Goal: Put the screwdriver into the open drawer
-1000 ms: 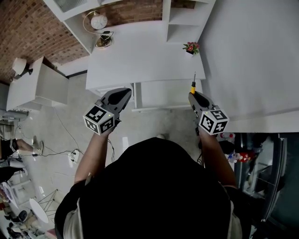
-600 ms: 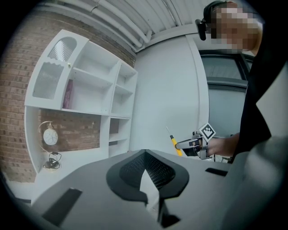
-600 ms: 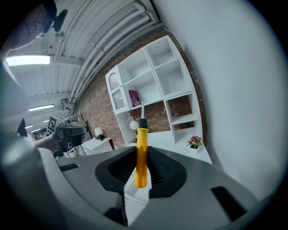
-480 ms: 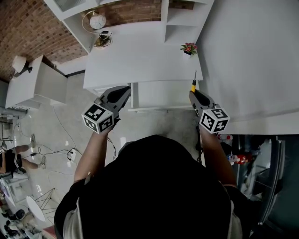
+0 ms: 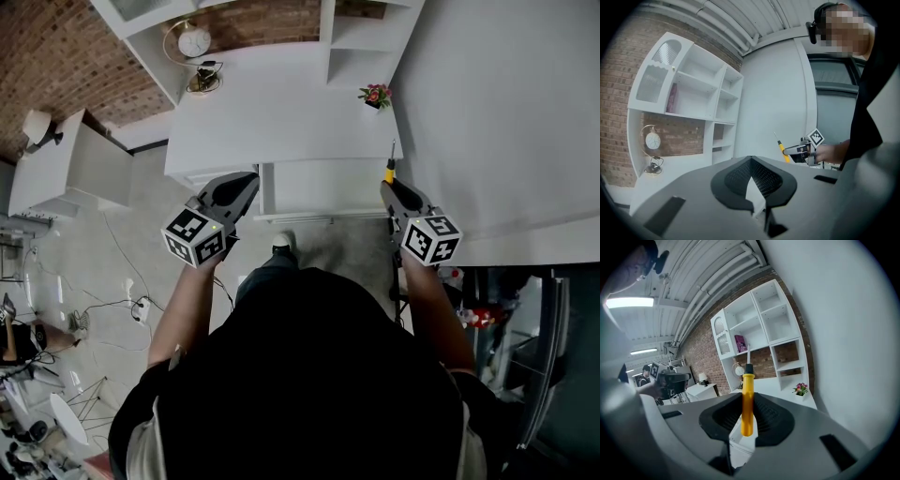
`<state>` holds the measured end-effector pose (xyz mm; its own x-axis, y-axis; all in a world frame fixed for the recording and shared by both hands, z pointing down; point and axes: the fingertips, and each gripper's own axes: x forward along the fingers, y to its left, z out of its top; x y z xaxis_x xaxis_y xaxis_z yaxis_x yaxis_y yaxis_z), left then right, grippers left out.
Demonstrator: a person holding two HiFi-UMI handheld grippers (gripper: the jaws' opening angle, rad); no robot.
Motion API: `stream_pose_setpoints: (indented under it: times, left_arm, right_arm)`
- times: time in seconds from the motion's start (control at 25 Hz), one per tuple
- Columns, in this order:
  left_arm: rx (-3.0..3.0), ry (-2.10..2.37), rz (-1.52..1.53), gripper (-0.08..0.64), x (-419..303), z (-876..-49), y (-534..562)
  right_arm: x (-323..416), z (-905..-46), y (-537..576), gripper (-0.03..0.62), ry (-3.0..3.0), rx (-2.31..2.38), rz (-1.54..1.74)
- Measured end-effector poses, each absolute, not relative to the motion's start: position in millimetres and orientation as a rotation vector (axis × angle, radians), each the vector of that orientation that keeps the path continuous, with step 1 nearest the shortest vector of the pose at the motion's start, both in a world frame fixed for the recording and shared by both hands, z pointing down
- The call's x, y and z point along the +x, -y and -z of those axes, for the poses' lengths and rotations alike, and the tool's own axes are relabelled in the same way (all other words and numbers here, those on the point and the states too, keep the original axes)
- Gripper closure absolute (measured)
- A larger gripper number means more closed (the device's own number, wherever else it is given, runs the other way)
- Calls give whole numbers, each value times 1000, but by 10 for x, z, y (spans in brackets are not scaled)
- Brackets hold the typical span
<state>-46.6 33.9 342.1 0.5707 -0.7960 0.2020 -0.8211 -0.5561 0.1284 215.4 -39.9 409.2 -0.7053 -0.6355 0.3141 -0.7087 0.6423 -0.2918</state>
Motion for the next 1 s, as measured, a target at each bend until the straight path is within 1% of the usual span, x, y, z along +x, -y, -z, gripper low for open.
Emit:
stream_pose_setpoints:
  times: [0.28,1.0]
  left_arm:
    - [2595,1351,-177,545,-514,-3445,-298]
    - [2624,1316,-217,545,-577,-3601,247]
  right_arm:
    - [2187,-4067,403,509,2677,1127,-579]
    - [2236,-4135,794,509,2637,1205,-591]
